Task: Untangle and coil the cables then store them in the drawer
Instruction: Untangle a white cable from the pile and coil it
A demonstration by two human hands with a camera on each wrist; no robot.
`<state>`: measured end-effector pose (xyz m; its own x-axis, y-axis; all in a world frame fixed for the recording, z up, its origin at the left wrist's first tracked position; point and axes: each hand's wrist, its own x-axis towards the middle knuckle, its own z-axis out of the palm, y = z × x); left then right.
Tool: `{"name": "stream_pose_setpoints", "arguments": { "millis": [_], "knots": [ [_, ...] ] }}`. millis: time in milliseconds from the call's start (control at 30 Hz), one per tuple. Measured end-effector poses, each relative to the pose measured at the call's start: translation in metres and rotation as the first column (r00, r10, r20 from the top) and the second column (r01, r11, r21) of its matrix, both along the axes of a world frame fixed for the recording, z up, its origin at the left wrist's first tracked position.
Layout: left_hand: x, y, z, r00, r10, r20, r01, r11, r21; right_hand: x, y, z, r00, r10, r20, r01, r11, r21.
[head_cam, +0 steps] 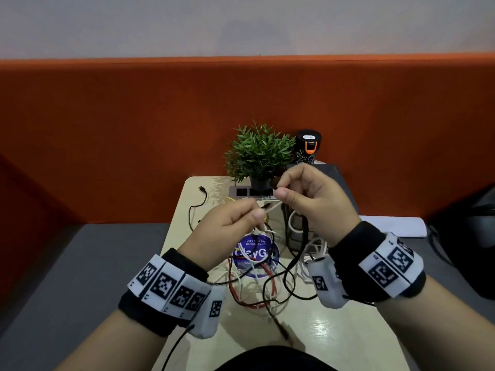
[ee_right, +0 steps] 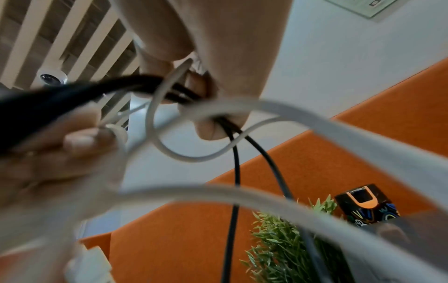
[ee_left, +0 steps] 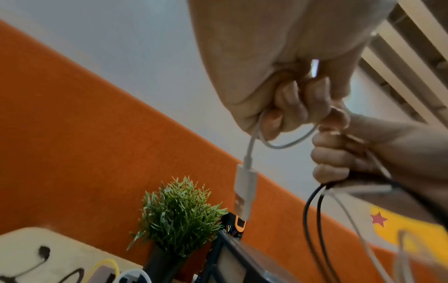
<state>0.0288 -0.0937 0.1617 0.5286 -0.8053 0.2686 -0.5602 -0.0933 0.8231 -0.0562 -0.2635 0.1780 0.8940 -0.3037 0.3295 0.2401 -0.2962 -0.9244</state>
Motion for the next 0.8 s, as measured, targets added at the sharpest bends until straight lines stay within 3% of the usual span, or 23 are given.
{"name": "stream_pose_setpoints", "arguments": {
  "millis": [100, 200, 300, 467, 600, 700, 800],
  "knots": [
    [0.002, 0.004, 0.005, 0.970, -0.009, -0.242, -0.028, 0.988, -0.149, 0.001, 0.000, -0.009, 0.994, 0.096, -0.056, -0.095, 0.995, 0.027],
    [0.005, 0.008, 0.015, 0.864, -0.044, -0.502, -0.155, 0.925, -0.347, 0.004, 0.008, -0.030, 0.975, 0.113, -0.191, -0.119, 0.993, -0.023],
    [0.010, 0.010, 0.030, 0.800, -0.084, -0.594, -0.289, 0.813, -0.506, 0.003, 0.017, -0.049, 0.946, 0.126, -0.300, -0.135, 0.991, -0.007],
    [0.022, 0.015, 0.043, 0.745, 0.191, -0.639, -0.582, 0.654, -0.482, -0.002, 0.029, -0.070, 0.901, 0.080, -0.427, -0.152, 0.979, -0.138],
    [0.019, 0.010, 0.037, 0.730, 0.261, -0.632, -0.606, 0.674, -0.422, -0.005, 0.032, -0.062, 0.898, 0.123, -0.423, -0.168, 0.983, -0.069],
    [0.016, 0.007, 0.027, 0.743, 0.301, -0.598, -0.589, 0.718, -0.370, -0.007, 0.026, -0.041, 0.953, 0.179, -0.244, -0.128, 0.969, 0.212],
    [0.011, 0.005, 0.020, 0.784, 0.288, -0.551, -0.517, 0.794, -0.320, -0.008, 0.015, -0.019, 0.991, 0.063, -0.115, -0.017, 0.933, 0.358]
  ]
}}
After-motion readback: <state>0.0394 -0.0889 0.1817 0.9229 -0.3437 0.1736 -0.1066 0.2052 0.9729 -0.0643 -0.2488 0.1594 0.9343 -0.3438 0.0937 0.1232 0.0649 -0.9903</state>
